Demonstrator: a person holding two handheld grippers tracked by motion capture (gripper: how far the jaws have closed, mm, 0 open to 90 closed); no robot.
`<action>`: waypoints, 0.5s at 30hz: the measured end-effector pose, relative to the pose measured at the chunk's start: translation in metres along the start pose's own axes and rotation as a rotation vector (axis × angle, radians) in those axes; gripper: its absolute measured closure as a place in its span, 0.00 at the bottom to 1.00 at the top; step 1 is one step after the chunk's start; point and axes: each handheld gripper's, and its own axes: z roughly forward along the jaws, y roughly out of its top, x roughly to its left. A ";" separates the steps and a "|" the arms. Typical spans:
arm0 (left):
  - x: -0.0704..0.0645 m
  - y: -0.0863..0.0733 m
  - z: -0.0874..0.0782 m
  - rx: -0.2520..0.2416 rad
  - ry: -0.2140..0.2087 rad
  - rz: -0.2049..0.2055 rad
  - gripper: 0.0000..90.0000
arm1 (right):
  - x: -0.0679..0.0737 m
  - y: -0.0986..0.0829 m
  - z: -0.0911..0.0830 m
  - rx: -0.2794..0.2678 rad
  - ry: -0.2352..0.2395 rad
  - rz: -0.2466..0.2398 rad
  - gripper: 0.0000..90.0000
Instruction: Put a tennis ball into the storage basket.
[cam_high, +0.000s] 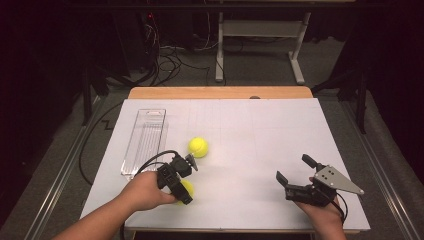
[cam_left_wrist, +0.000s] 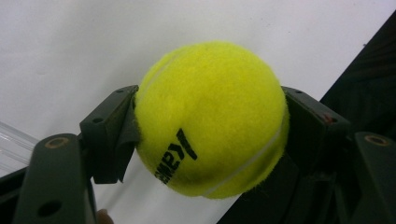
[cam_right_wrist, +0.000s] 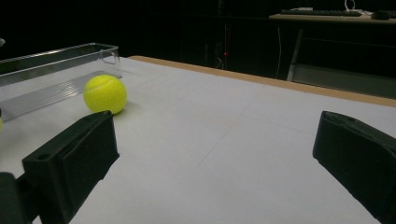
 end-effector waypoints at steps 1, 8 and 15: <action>0.000 0.000 -0.001 0.000 -0.005 0.001 0.30 | 0.000 0.000 0.000 -0.001 0.000 0.000 0.00; 0.001 -0.003 -0.016 -0.005 -0.023 -0.004 0.30 | 0.000 0.000 0.000 0.000 0.000 0.000 0.00; 0.004 -0.008 -0.030 0.001 -0.019 -0.017 0.30 | 0.000 0.000 0.000 0.000 0.000 0.000 0.00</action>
